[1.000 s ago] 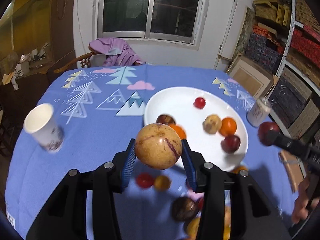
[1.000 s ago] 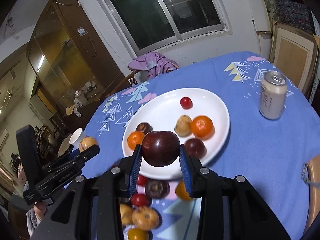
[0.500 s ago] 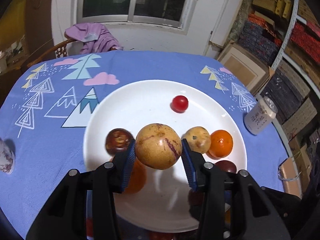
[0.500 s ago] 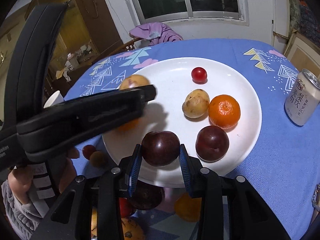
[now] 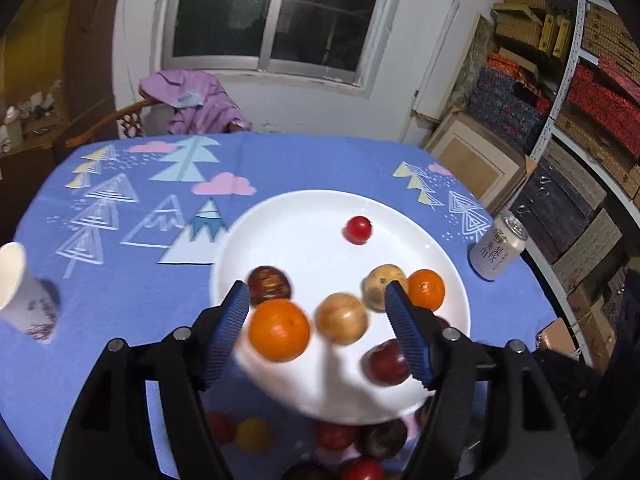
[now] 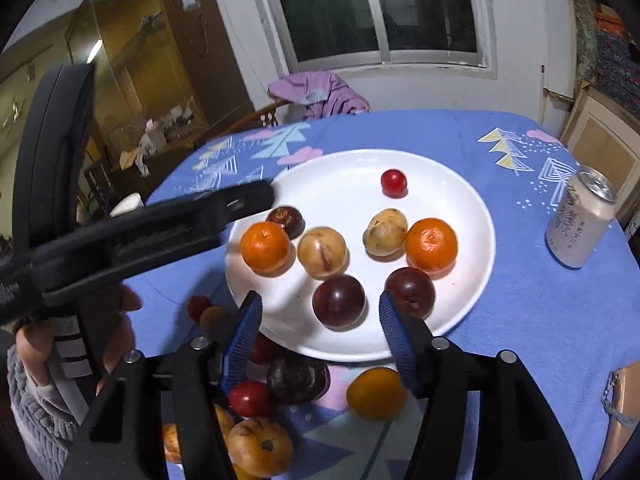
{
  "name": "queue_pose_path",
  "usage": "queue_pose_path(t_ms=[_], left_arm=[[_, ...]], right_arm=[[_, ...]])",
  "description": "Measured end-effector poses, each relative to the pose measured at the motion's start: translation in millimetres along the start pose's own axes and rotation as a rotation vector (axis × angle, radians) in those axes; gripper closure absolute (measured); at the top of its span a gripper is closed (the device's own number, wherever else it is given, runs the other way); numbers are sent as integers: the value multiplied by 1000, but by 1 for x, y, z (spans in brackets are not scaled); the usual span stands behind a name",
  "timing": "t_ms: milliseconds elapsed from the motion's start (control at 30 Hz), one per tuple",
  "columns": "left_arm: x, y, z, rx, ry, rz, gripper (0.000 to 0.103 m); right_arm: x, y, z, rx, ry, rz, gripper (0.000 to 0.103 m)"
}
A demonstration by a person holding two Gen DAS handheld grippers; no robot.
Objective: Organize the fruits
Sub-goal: 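Withdraw from the plate and move the left tool toward a red cherry tomato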
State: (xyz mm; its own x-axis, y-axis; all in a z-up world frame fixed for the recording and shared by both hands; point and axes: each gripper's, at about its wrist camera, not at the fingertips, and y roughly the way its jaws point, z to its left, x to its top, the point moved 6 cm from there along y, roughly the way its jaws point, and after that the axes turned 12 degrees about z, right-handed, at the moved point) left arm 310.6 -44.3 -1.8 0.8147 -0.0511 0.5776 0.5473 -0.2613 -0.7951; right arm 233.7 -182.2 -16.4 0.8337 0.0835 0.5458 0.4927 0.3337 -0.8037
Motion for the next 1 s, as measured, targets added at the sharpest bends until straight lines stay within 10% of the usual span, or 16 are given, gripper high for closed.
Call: queue_pose_path(t_ms=[100,500,1000], left_arm=[[-15,-27,20,95,-17,-35,14],[-123,-34,100,270,-121,37,11],[-94,24,102,136,-217,147,11]], right_arm=[[-6,-22,-6,22,49,-56,28],[-70,-47,-70,155,354,-77,16],[-71,-40,-84,203,425,-54,16]])
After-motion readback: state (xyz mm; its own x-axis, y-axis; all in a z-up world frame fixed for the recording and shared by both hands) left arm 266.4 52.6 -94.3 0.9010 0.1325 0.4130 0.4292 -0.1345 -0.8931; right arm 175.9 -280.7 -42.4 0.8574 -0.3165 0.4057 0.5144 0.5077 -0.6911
